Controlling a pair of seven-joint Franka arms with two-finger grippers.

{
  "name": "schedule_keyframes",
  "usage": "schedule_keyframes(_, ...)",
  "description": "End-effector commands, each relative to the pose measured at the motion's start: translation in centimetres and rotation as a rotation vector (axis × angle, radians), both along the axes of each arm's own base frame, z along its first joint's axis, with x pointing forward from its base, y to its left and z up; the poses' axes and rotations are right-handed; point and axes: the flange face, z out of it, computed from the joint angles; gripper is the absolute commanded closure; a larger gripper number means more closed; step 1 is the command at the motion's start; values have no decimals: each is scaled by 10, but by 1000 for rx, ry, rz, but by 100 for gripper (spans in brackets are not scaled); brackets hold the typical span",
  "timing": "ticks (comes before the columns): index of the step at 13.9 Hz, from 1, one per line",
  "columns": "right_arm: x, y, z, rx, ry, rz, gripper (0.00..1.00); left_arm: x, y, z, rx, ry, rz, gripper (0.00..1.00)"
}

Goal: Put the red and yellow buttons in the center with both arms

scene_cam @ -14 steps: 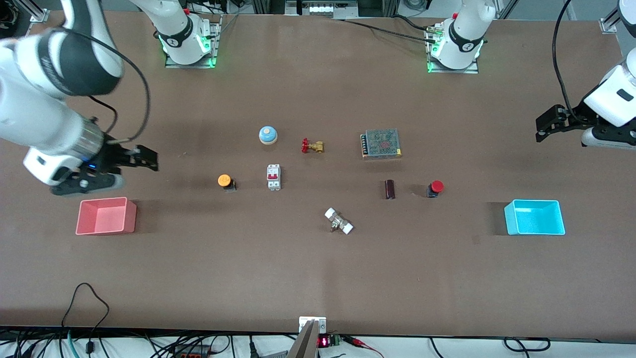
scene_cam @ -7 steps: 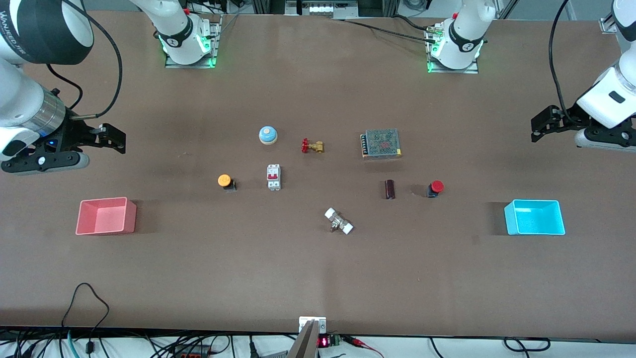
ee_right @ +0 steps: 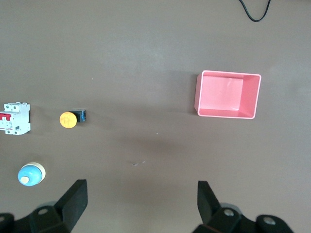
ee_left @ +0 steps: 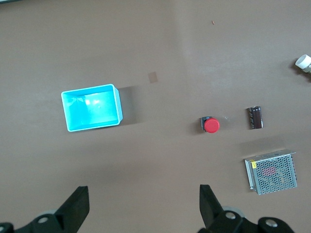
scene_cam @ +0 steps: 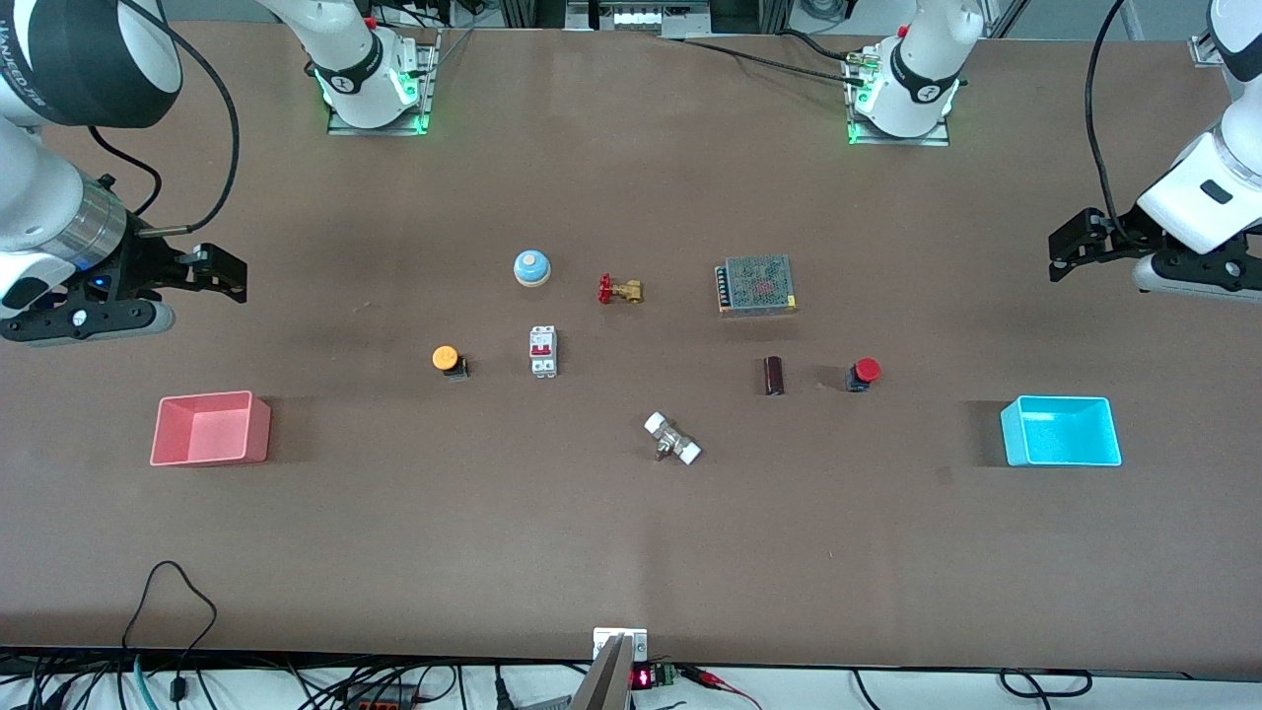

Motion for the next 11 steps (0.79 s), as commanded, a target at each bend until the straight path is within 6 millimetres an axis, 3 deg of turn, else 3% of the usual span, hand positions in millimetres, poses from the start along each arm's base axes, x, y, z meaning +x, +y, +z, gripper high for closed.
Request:
schedule_keyframes(1,-1,-5,8,4,6,-6,0,-2,-1,3,13,1,-22,0)
schedule_keyframes(5,-22,-12,8,3,22,-20,0,-1,-2,3,13,2,-23,0)
schedule_keyframes(11,-23,-14,7,3,26,-17,0,-2,-2,3,13,1,-20,0)
